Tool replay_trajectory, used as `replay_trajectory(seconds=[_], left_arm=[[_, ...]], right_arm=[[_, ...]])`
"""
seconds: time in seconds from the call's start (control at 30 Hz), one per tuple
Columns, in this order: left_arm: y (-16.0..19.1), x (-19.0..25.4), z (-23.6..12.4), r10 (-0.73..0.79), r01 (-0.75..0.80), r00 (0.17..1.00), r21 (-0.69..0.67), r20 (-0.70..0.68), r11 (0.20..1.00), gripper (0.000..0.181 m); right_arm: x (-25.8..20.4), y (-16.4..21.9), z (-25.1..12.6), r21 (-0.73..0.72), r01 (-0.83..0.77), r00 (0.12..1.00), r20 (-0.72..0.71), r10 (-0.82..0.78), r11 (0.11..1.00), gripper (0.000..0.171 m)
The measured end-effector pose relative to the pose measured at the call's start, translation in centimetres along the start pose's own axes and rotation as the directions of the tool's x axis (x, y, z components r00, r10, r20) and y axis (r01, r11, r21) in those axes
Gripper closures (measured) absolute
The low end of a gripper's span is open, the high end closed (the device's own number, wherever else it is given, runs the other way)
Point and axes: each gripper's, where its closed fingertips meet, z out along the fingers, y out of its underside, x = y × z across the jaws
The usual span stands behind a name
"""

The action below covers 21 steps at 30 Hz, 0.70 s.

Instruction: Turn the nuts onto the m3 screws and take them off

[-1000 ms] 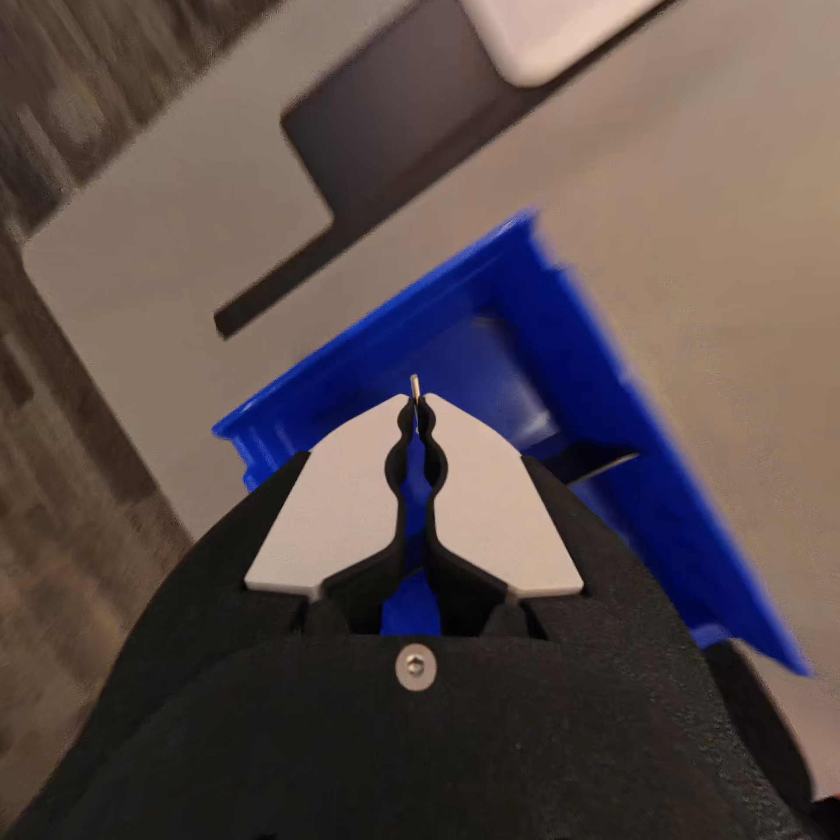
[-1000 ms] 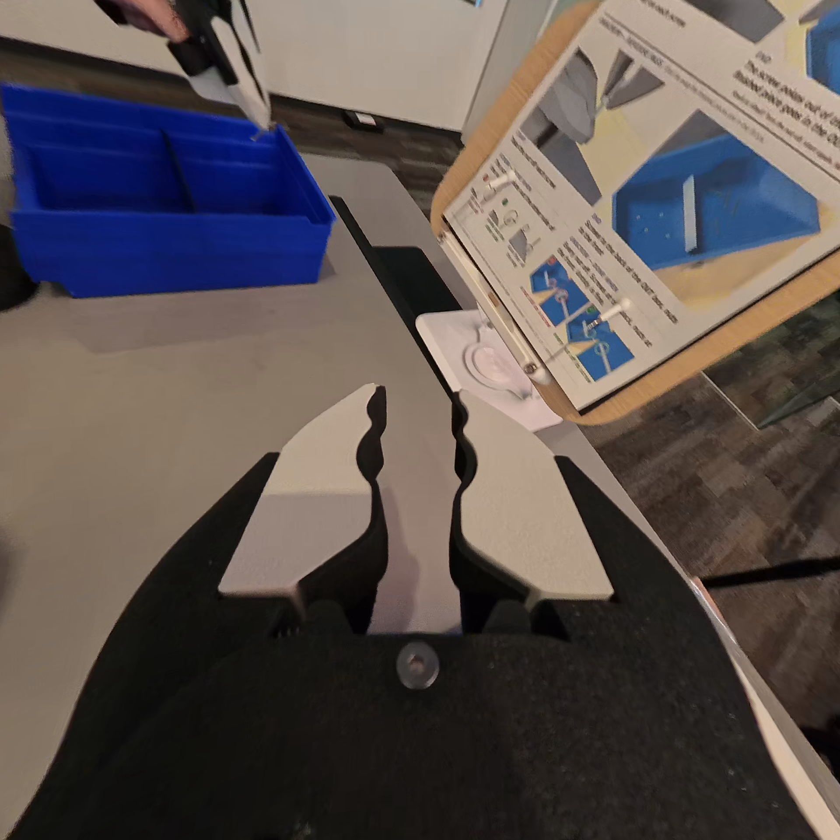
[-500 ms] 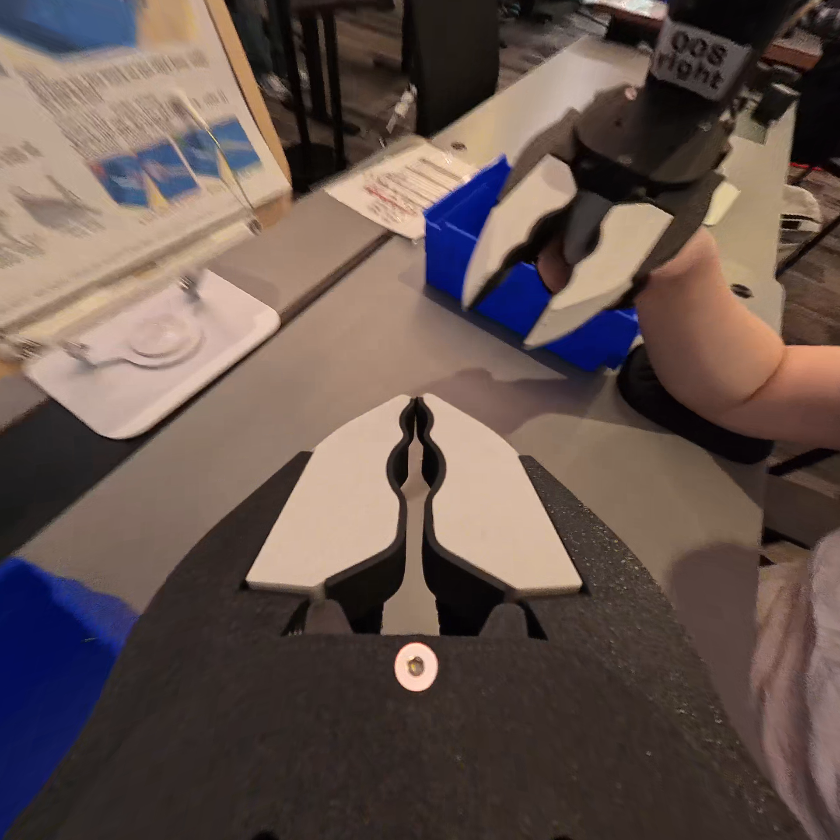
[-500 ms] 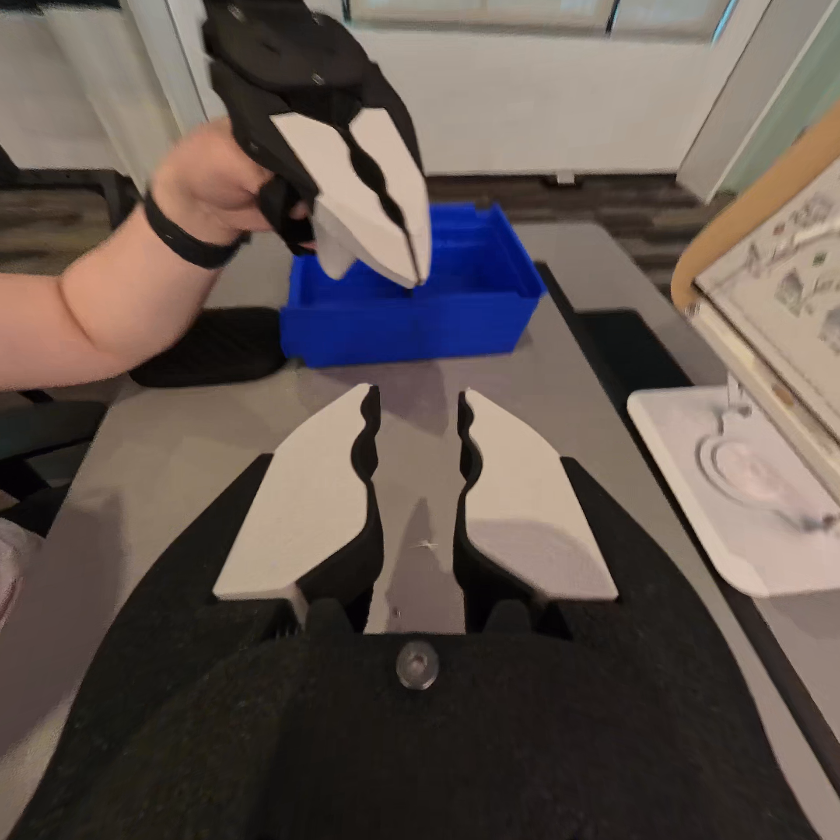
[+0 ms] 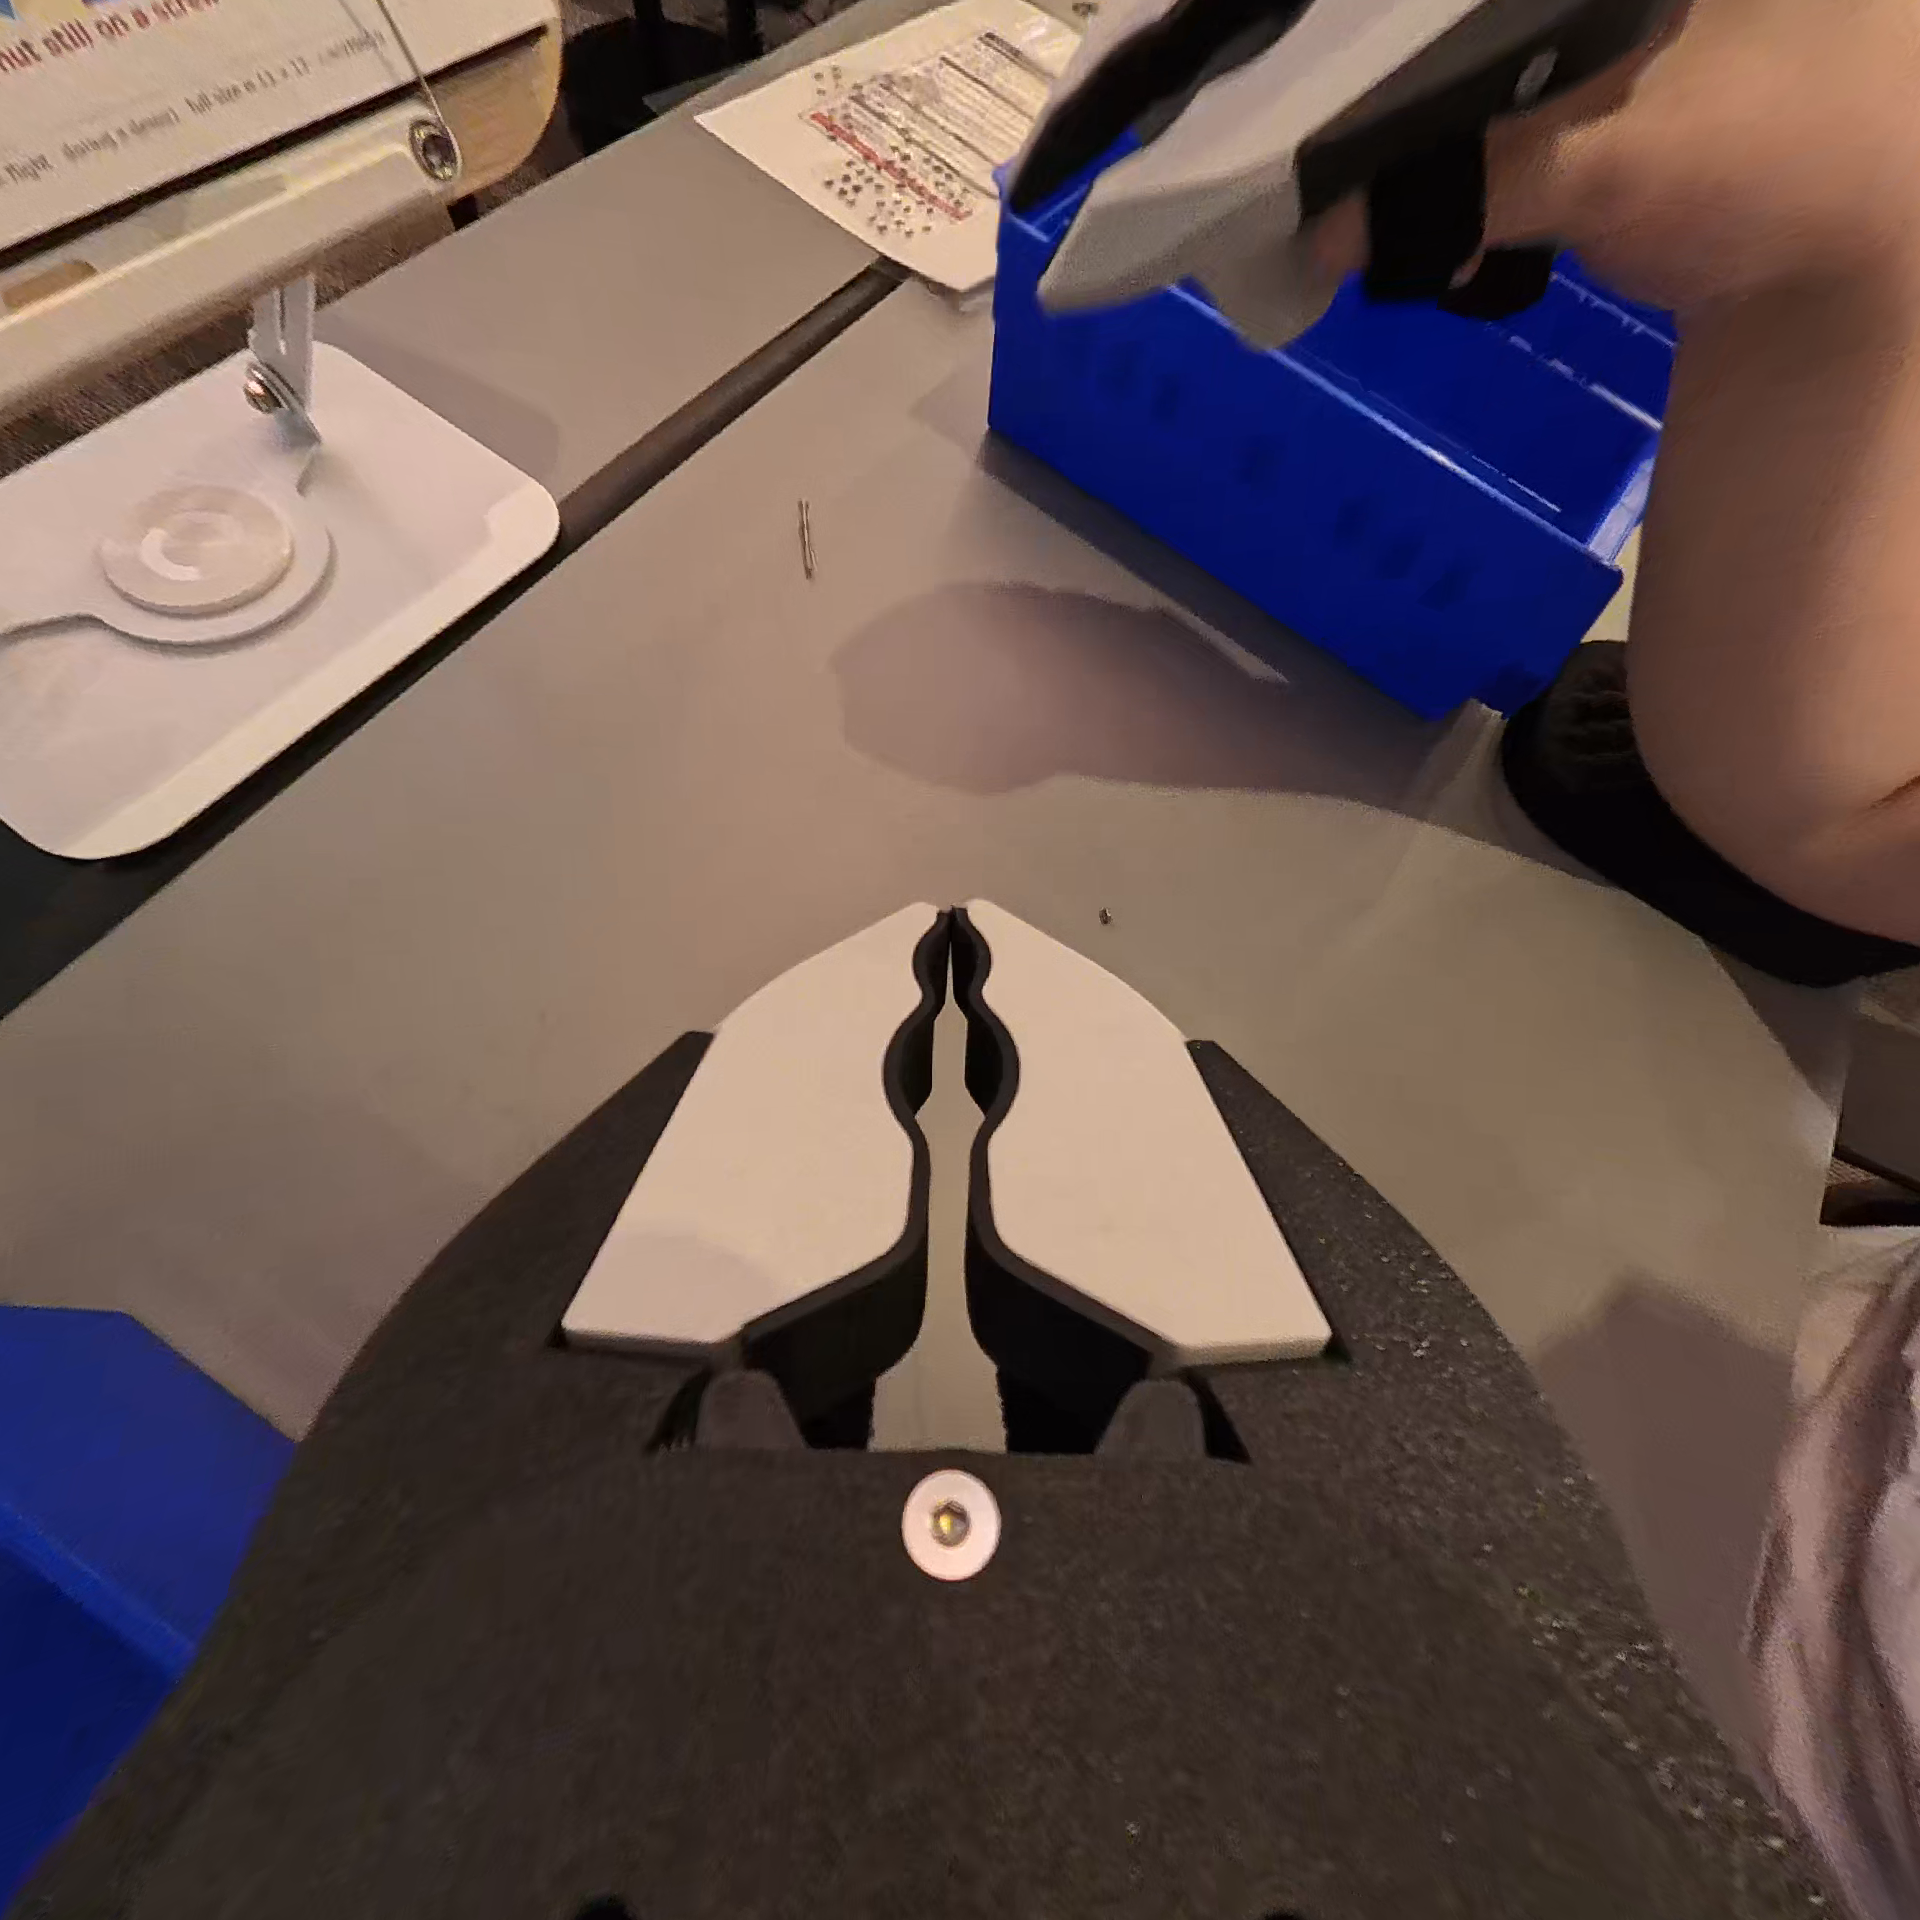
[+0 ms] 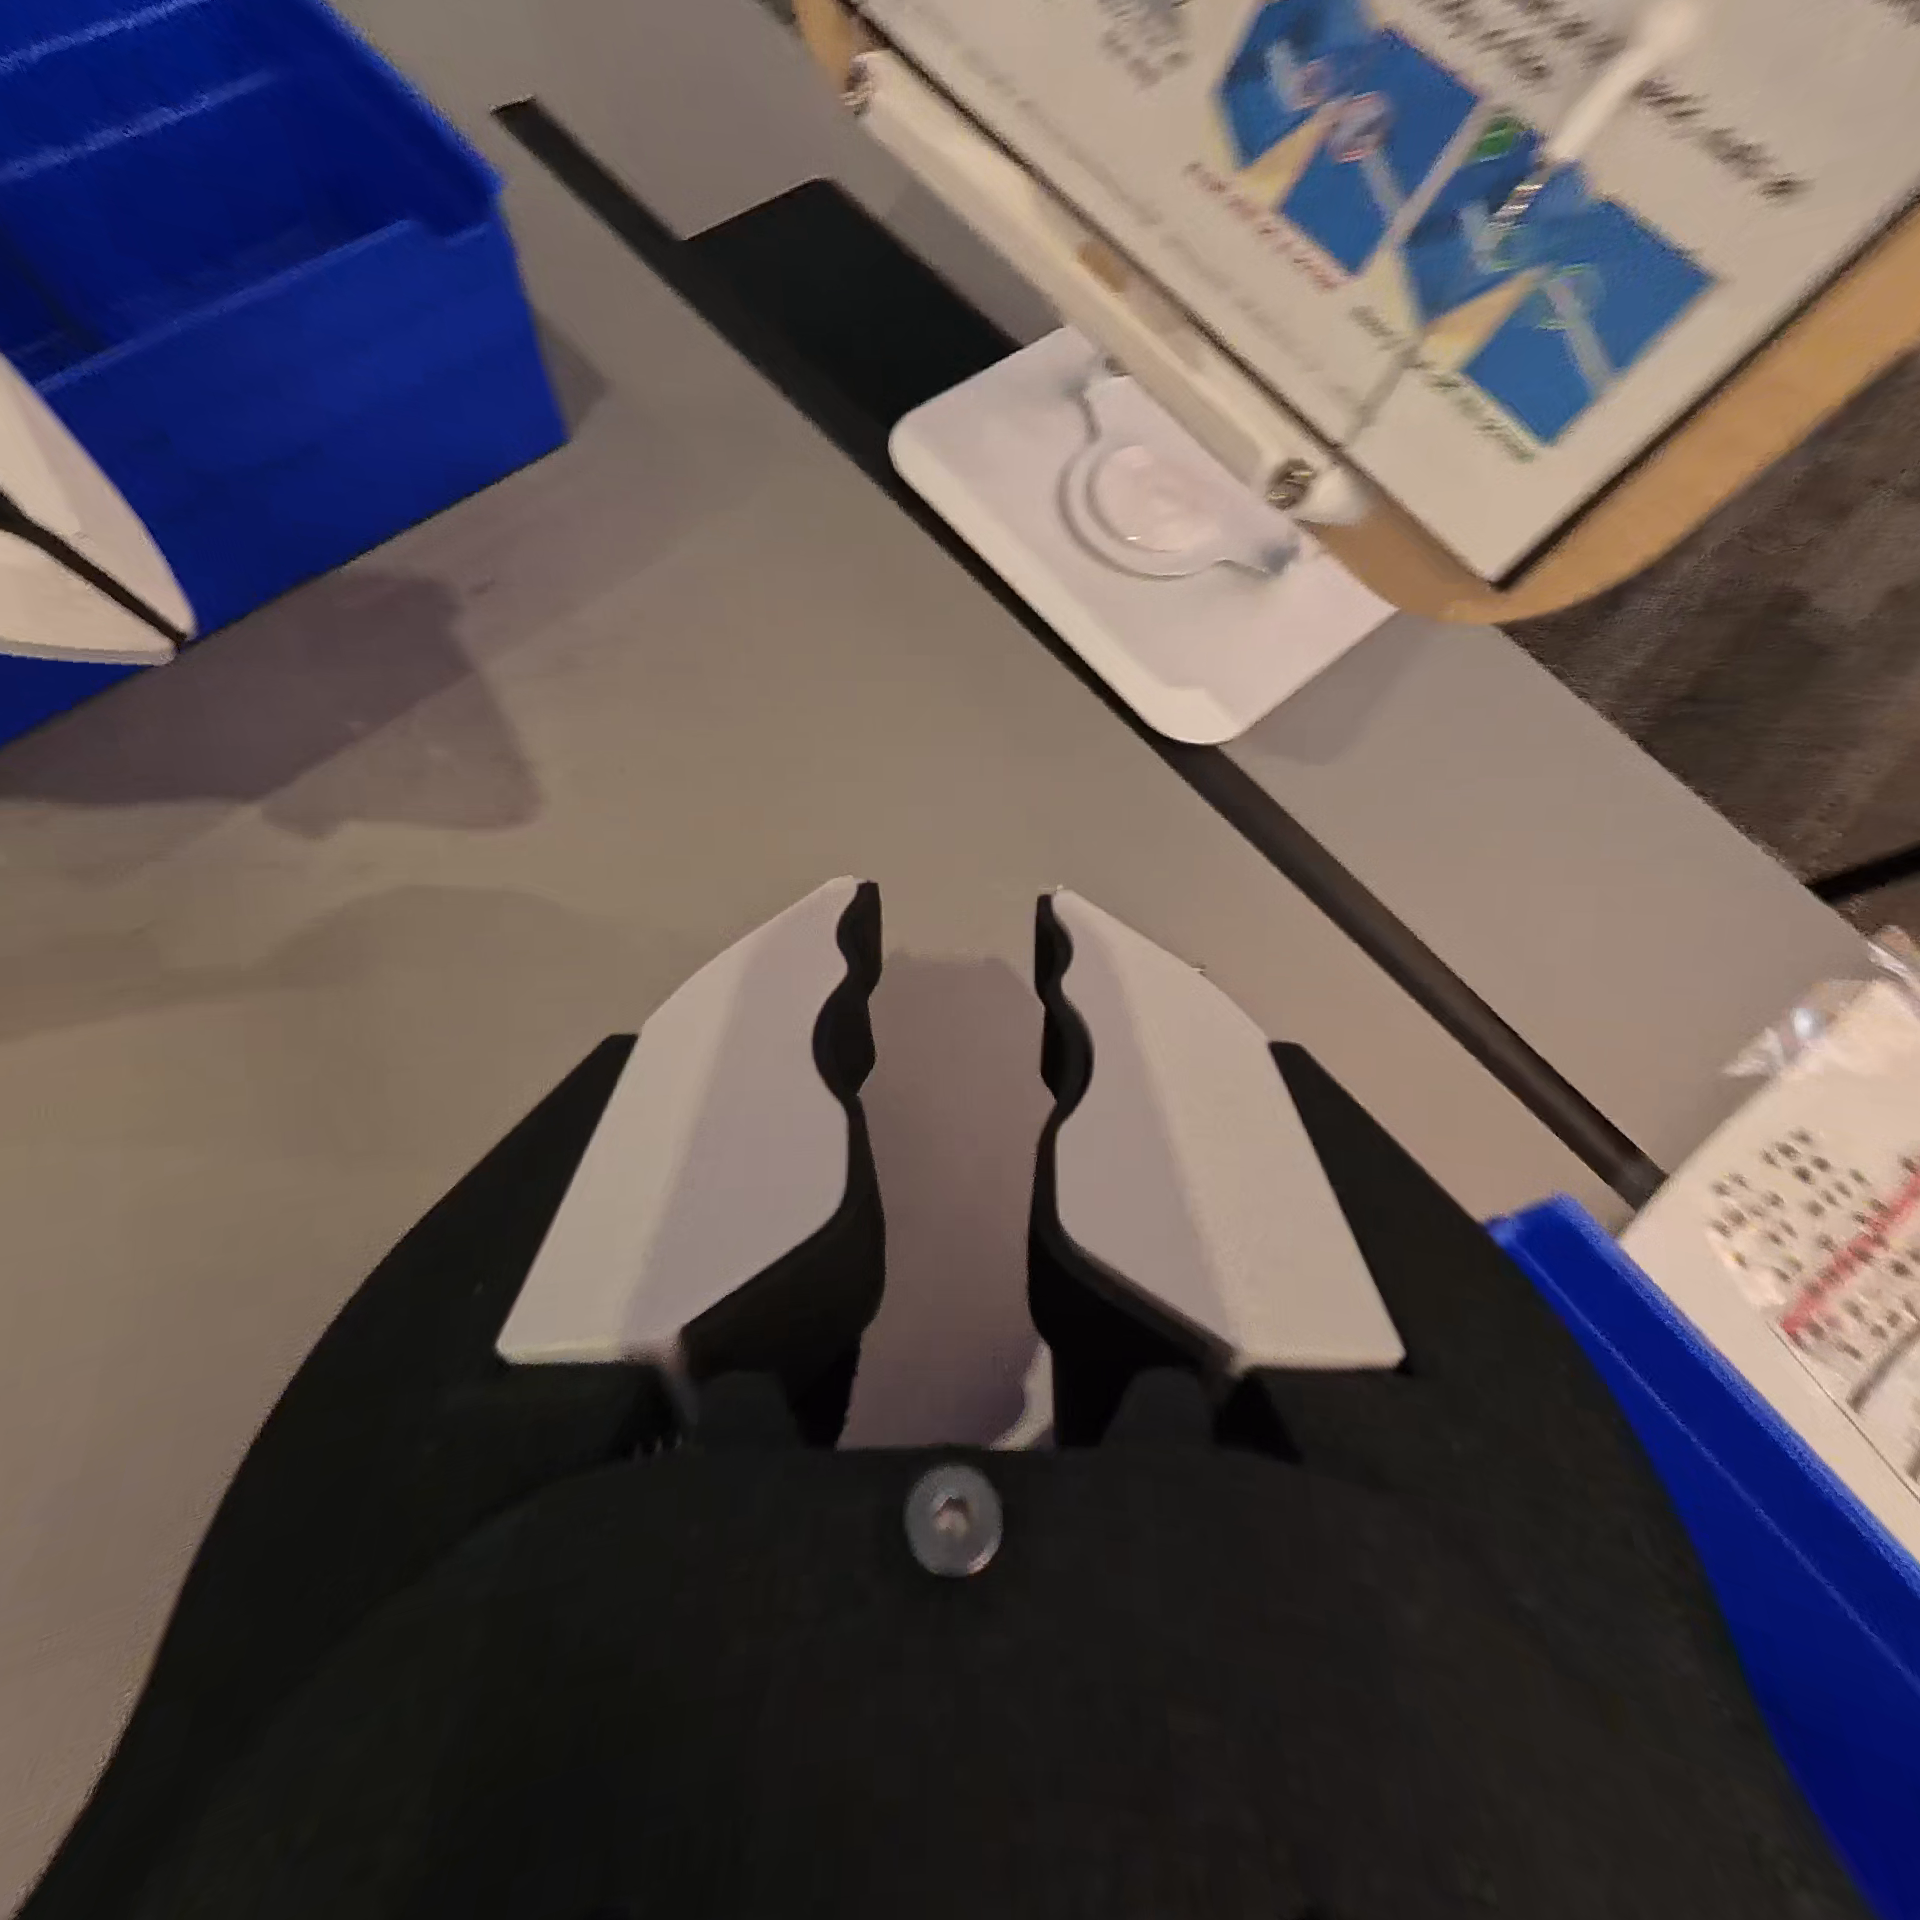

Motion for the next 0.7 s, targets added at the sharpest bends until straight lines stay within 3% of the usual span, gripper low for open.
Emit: replay_trajectory(seconds=[0.23,0.3,0.37,0.5,0.63,0.7], left_arm=[[-0.7,0.4,-1.2,-0.006,0.008,0.999,0.035,-0.036,0.999,0.181],[-0.6,0.5,-1.5,0.010,-0.009,0.999,0.027,-0.033,1.000,0.181],[-0.6,0.1,-1.9,0.026,-0.026,1.000,0.020,-0.007,0.999,0.181],[-1.1,0.4,-2.9,0.032,-0.031,0.999,0.043,-0.025,0.999,0.181],[-1.0,0.1,-3.2,0.038,-0.038,0.999,0.032,-0.014,0.999,0.181],[-0.9,0.0,-3.2,0.044,-0.044,0.999,0.023,-0.013,0.999,0.181]], right_arm=[[4.3,1.6,-1.0,0.012,-0.084,0.996,-0.034,0.085,0.996,0.147],[4.2,2.2,-0.3,-0.002,-0.023,1.000,0.006,0.023,1.000,0.148],[3.6,3.7,0.7,-0.087,0.136,0.990,0.030,-0.134,0.987,0.149],[3.2,6.9,2.3,-0.321,0.534,0.835,0.054,-0.548,0.782,0.151],[3.6,8.2,5.2,-0.452,0.715,0.675,0.243,-0.697,0.534,0.159],[4.8,8.4,6.8,-0.488,0.730,0.656,0.303,-0.691,0.479,0.164]])
